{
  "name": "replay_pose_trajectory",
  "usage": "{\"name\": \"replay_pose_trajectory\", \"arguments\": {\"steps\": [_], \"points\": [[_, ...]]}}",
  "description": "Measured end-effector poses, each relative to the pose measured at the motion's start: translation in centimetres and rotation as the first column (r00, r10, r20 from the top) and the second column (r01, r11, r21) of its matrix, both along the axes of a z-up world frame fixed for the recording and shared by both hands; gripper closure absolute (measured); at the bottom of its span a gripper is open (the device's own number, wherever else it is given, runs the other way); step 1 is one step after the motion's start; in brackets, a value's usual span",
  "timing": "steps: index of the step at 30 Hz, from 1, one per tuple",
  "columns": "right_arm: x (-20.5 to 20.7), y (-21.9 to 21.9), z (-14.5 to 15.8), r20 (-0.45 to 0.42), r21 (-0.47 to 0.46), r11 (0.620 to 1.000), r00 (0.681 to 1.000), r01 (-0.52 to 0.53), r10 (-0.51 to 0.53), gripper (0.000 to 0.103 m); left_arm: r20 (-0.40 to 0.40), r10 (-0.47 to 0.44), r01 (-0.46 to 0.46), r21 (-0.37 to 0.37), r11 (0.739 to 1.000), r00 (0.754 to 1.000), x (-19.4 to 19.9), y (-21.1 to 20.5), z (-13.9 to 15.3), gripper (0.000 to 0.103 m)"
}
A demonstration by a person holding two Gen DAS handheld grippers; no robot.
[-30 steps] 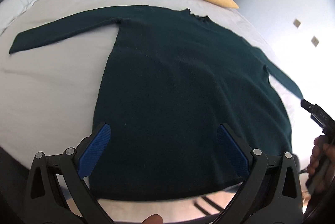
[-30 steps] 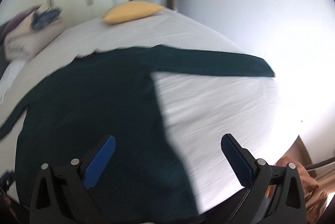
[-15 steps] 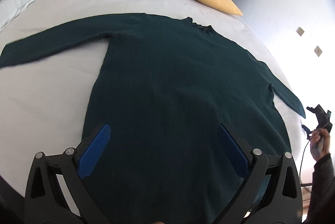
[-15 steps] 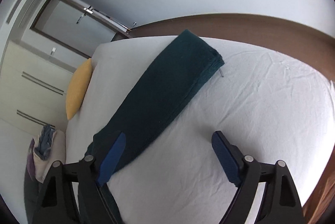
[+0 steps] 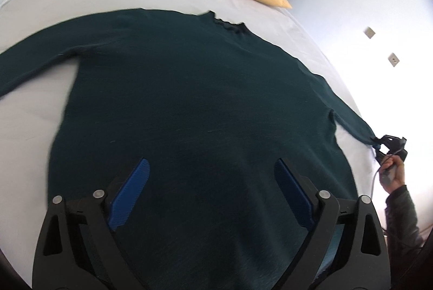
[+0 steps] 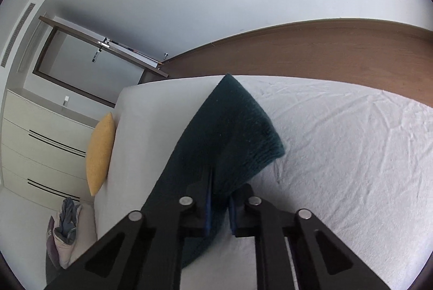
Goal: Fold small clothes
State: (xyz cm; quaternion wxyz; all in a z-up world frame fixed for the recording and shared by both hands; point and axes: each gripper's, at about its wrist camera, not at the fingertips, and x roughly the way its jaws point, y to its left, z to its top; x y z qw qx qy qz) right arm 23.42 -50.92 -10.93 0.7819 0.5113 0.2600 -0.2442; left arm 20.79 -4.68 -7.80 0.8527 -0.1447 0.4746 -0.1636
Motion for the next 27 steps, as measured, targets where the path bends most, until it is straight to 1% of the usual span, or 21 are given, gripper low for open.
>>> {"name": "replay_pose_trajectory", "arguments": {"steps": [2, 5, 6, 8, 9, 10, 11, 12, 14, 16, 17, 18, 19, 21, 23, 25, 27], "points": [[1.4, 1.0, 1.3, -0.048, -0.093, 0.995, 0.998, -0.035, 0.031, 0.093, 0.003, -0.028, 0.028, -0.014, 1.0, 1.0, 0.8, -1.0, 0.1, 0.009], [3.7, 4.4, 4.4, -0.092, -0.228, 0.963, 0.988, -0.143, 0.124, 0.093, 0.024, -0.053, 0.054, -0.044, 0.998, 0.998, 2.3, -2.5, 1.1, 0.009], [5.0, 6.8, 5.9, -0.107, -0.284, 0.935, 0.976, -0.211, 0.188, 0.093, 0.03, -0.062, 0.064, -0.06, 0.996, 0.998, 3.0, -3.0, 1.4, 0.009], [7.4, 11.4, 8.4, -0.132, -0.371, 0.866, 0.943, -0.334, 0.307, 0.094, 0.041, -0.07, 0.074, -0.097, 0.992, 0.997, 4.2, -4.0, 2.2, 0.009], [8.5, 14.8, 9.6, -0.155, -0.423, 0.808, 0.911, -0.41, 0.382, 0.094, 0.049, -0.074, 0.079, -0.122, 0.989, 0.996, 4.9, -4.5, 2.6, 0.009], [9.6, 19.3, 10.6, -0.186, -0.484, 0.721, 0.863, -0.496, 0.469, 0.094, 0.051, -0.079, 0.086, -0.153, 0.985, 0.996, 5.7, -5.0, 2.9, 0.009], [10.9, 22.5, 11.1, -0.21, -0.517, 0.654, 0.822, -0.553, 0.53, 0.094, 0.049, -0.084, 0.092, -0.178, 0.98, 0.995, 6.4, -5.4, 3.1, 0.009], [11.5, 26.3, 11.2, -0.238, -0.545, 0.571, 0.767, -0.614, 0.597, 0.094, 0.041, -0.095, 0.102, -0.211, 0.972, 0.995, 7.2, -6.0, 3.2, 0.009], [12.3, 33.3, 9.8, -0.314, -0.569, 0.413, 0.651, -0.711, 0.691, 0.094, 0.012, -0.112, 0.111, -0.281, 0.953, 0.994, 8.5, -6.7, 3.0, 0.009], [12.4, 37.8, 7.7, -0.389, -0.567, 0.313, 0.583, -0.762, 0.713, 0.094, -0.032, -0.137, 0.118, -0.336, 0.934, 0.99, 9.8, -7.4, 2.4, 0.009], [13.7, 38.9, 6.6, -0.42, -0.559, 0.279, 0.557, -0.781, 0.717, 0.094, -0.052, -0.146, 0.116, -0.37, 0.922, 0.988, 10.5, -7.7, 1.9, 0.009], [13.8, 40.2, 5.4, -0.449, -0.547, 0.252, 0.534, -0.799, 0.717, 0.094, -0.078, -0.145, 0.103, -0.396, 0.913, 0.986, 11.1, -7.7, 1.3, 0.009], [13.4, 40.6, 4.6, -0.466, -0.543, 0.242, 0.529, -0.804, 0.709, 0.094, -0.105, -0.145, 0.089, -0.418, 0.904, 0.984, 11.8, -7.9, 0.7, 0.009], [13.2, 41.3, 3.6, -0.497, -0.544, 0.225, 0.526, -0.808, 0.69, 0.094, -0.153, -0.146, 0.058, -0.473, 0.879, 0.977, 13.4, -8.1, -0.5, 0.009], [13.0, 41.4, 3.4, -0.51, -0.548, 0.218, 0.529, -0.808, 0.678, 0.094, -0.182, -0.142, 0.028, -0.518, 0.855, 0.973, 14.9, -8.4, -1.4, 0.009], [12.8, 42.1, 3.4, -0.524, -0.558, 0.201, 0.53, -0.805, 0.667, 0.094, -0.216, -0.146, 0.0, -0.559, 0.829, 0.965, 16.8, -8.9, -2.1, 0.009], [13.4, 43.3, 3.5, -0.546, -0.57, 0.176, 0.53, -0.803, 0.649, 0.094, -0.254, -0.158, -0.017, -0.574, 0.819, 0.954, 18.5, -9.3, -2.6, 0.009]]}}
